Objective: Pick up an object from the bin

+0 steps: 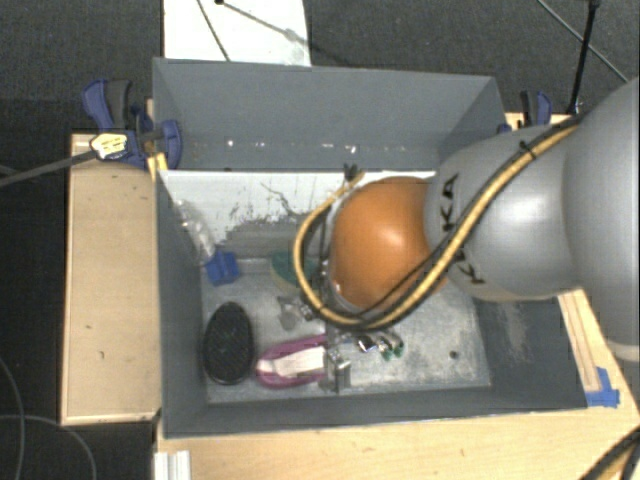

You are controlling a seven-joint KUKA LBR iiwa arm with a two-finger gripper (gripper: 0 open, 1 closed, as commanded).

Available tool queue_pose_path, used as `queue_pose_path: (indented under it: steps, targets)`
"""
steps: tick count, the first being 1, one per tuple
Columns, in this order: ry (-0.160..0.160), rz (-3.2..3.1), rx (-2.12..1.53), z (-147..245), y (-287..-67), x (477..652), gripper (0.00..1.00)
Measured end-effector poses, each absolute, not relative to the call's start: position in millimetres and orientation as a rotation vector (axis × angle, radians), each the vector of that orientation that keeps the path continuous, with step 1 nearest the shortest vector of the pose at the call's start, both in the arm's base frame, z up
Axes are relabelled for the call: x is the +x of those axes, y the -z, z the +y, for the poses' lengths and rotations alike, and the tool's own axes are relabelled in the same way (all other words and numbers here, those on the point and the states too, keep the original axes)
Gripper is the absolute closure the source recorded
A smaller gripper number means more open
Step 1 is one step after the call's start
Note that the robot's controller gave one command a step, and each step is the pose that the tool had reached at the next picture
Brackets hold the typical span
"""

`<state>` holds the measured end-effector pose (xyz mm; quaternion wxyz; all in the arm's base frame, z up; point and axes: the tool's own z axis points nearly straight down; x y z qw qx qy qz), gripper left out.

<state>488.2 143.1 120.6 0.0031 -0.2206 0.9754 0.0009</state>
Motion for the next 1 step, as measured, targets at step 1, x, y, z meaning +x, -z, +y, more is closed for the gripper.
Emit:
queue_pose_path:
  steps: [1]
  targets:
    - [-0.001,2.967,-1.036,139.8,-68.9,496.9,0.0]
